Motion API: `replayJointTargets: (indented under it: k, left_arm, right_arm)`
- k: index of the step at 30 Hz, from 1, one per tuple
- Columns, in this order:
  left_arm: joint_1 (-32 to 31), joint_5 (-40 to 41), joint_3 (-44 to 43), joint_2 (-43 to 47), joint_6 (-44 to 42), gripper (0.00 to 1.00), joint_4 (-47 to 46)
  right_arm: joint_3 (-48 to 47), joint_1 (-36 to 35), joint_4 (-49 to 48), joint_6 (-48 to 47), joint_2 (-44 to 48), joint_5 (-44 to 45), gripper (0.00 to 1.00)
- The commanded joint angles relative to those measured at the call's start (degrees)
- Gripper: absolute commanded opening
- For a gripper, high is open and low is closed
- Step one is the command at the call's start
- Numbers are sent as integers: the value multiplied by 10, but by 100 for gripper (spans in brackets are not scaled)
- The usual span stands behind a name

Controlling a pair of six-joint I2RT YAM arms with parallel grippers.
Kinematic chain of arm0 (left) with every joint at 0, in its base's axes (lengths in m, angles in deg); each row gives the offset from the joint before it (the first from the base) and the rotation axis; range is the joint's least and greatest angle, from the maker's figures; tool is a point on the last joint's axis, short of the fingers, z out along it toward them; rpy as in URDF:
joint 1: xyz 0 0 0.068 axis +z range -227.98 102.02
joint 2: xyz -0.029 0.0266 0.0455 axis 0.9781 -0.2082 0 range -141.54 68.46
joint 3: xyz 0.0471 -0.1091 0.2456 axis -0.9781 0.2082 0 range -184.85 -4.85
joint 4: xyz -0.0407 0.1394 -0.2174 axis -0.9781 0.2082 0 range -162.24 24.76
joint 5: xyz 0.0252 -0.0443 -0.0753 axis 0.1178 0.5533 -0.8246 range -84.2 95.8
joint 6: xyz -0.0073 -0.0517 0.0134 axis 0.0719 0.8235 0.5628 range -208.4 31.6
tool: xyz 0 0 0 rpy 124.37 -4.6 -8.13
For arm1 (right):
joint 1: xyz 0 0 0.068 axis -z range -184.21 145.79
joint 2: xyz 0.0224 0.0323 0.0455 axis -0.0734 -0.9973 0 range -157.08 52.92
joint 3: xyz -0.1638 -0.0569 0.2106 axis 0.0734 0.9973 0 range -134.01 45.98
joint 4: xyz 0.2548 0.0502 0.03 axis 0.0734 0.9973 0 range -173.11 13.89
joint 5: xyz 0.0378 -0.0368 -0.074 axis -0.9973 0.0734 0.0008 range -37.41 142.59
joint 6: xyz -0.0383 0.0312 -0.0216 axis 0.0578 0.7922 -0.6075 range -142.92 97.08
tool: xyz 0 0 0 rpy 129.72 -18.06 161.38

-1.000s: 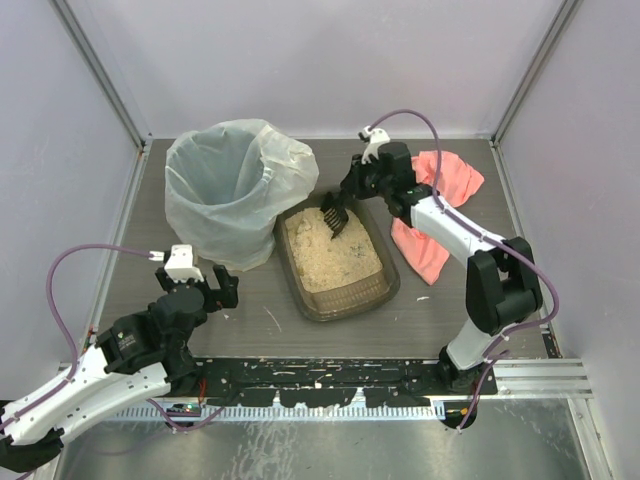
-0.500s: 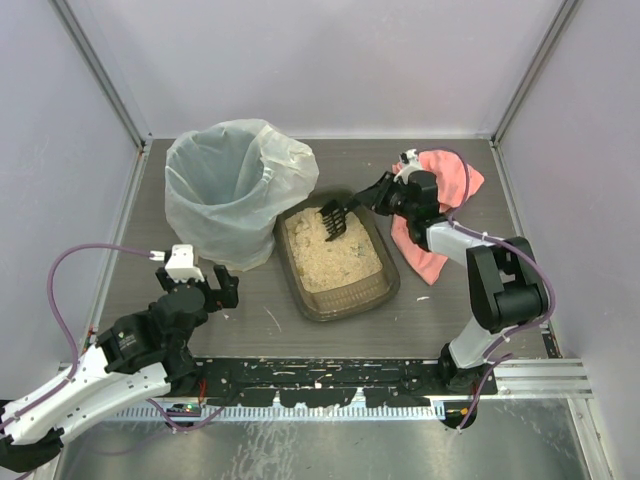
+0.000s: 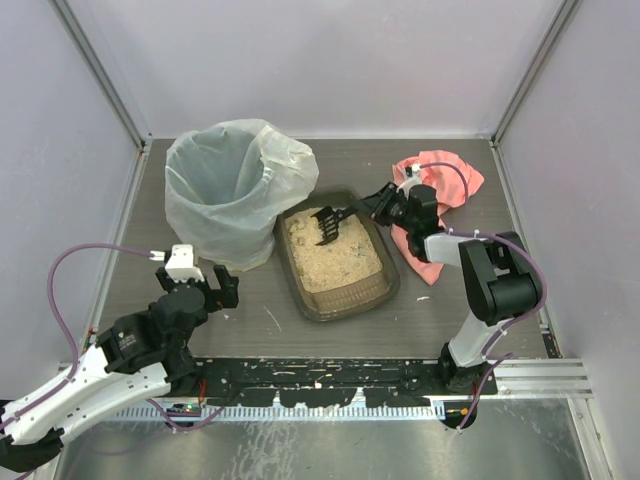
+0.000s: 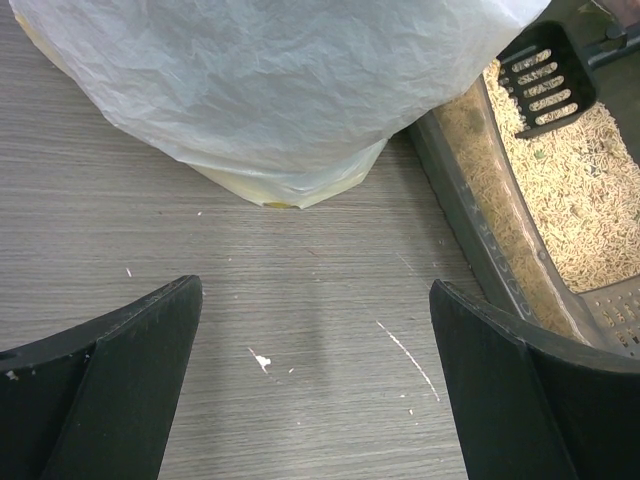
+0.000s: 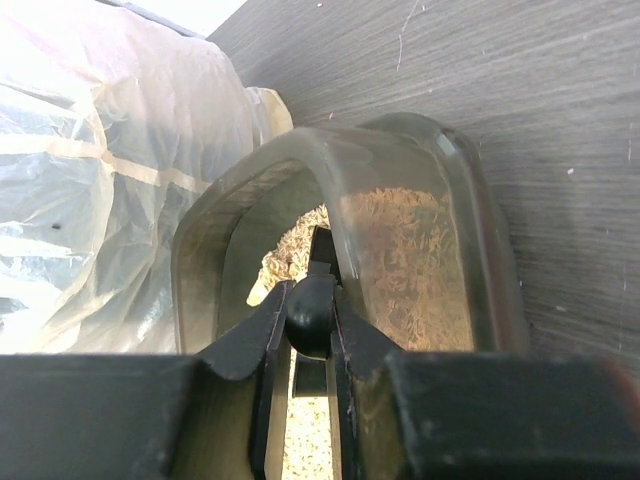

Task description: Clean the litter box

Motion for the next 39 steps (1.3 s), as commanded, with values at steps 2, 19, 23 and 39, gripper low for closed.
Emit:
replayJointTargets:
  k: [2,19,23,39]
  left_arm:
    - [-2,3,-9,8,-1,98,-19]
    - [-2,0,-7,9,-2,98,-21]
    - [-2,-2,-8,7,-3,98,-23]
    - [-2,-7,-7,2,-6,98,-26]
  right_arm:
    - [14,16,-65,54,63,-12,1]
    - [74,88,-44,85,161,-59,1]
    - [112,108,-83,126,175,-95,1]
    - [214,173,-287,331,173,-141,1]
